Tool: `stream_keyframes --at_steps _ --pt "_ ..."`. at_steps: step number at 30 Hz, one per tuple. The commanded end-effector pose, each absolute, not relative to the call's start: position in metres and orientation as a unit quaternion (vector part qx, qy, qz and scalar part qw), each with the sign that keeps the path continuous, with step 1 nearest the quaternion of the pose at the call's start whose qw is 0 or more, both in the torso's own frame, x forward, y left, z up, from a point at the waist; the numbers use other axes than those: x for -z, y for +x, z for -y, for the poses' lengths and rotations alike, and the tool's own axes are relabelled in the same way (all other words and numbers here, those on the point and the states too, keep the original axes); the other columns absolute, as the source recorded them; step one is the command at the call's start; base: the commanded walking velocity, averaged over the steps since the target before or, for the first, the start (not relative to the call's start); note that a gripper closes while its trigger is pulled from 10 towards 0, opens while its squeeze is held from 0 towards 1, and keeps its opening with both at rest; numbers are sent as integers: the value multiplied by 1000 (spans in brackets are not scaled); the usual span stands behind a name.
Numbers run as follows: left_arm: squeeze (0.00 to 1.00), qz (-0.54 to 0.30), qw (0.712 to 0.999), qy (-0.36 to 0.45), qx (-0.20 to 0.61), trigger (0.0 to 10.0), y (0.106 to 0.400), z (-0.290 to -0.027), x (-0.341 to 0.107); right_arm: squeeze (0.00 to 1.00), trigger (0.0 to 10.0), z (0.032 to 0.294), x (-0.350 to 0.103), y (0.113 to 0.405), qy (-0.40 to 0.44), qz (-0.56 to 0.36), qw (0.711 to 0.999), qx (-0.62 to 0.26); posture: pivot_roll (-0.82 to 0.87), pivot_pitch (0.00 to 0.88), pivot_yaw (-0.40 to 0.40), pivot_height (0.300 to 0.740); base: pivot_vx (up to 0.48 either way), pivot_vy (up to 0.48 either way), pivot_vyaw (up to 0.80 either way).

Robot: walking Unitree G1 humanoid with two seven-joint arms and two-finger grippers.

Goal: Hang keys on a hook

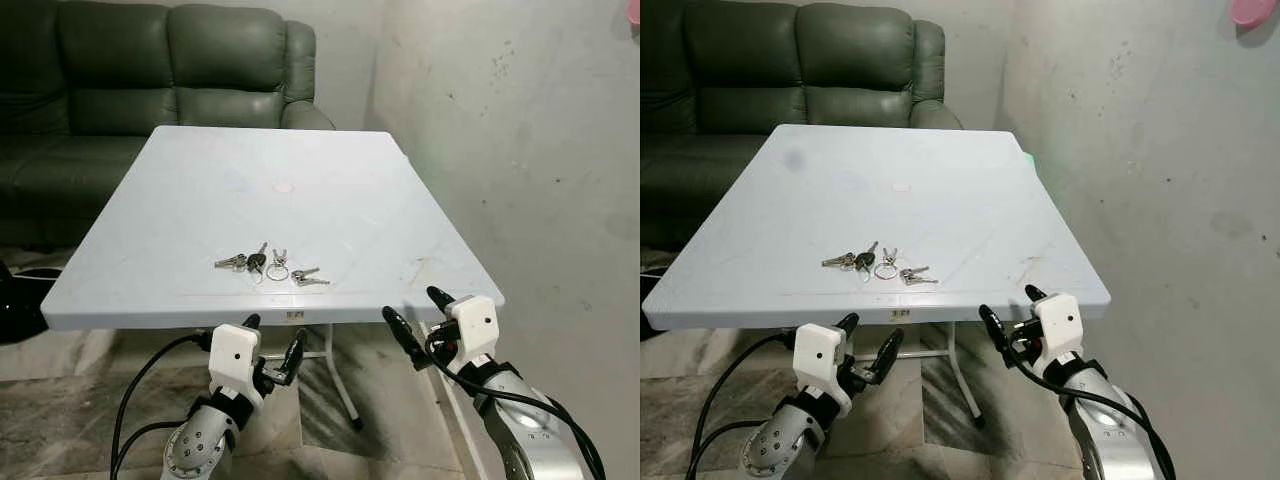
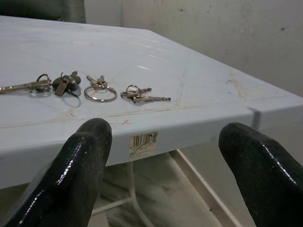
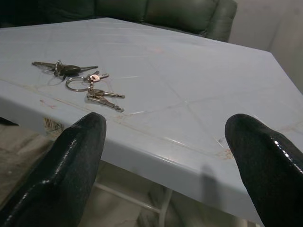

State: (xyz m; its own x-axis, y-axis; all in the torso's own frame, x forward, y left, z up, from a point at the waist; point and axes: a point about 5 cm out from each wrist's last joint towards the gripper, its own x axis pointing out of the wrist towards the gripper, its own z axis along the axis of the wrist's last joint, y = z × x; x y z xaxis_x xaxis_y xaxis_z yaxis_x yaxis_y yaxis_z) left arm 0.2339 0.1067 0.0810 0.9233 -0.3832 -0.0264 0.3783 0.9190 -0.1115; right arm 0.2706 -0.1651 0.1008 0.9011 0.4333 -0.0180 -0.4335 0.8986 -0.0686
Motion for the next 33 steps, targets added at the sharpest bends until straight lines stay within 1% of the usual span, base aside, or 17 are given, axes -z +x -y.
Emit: stream_keyframes --at_steps 1,3,23,33 --pt "0 -28 978 -66 196 10000 233 -108 -79 0 10000 167 -105 271 -45 8 974 -223 18 0 -78 740 0 0 0" --pt "0 -30 978 -67 195 10000 233 -108 -79 0 10000 167 -105 271 -46 9 974 -223 18 0 -78 740 0 122 0" --pt "0 -27 979 -69 190 10000 236 -109 -81 0 10000 166 -105 271 -46 10 973 -224 19 0 -79 740 0 450 0" --pt "0 -33 983 -57 173 10000 238 -110 -79 0 10000 167 -105 272 -46 11 974 -223 19 0 -79 740 0 0 0"
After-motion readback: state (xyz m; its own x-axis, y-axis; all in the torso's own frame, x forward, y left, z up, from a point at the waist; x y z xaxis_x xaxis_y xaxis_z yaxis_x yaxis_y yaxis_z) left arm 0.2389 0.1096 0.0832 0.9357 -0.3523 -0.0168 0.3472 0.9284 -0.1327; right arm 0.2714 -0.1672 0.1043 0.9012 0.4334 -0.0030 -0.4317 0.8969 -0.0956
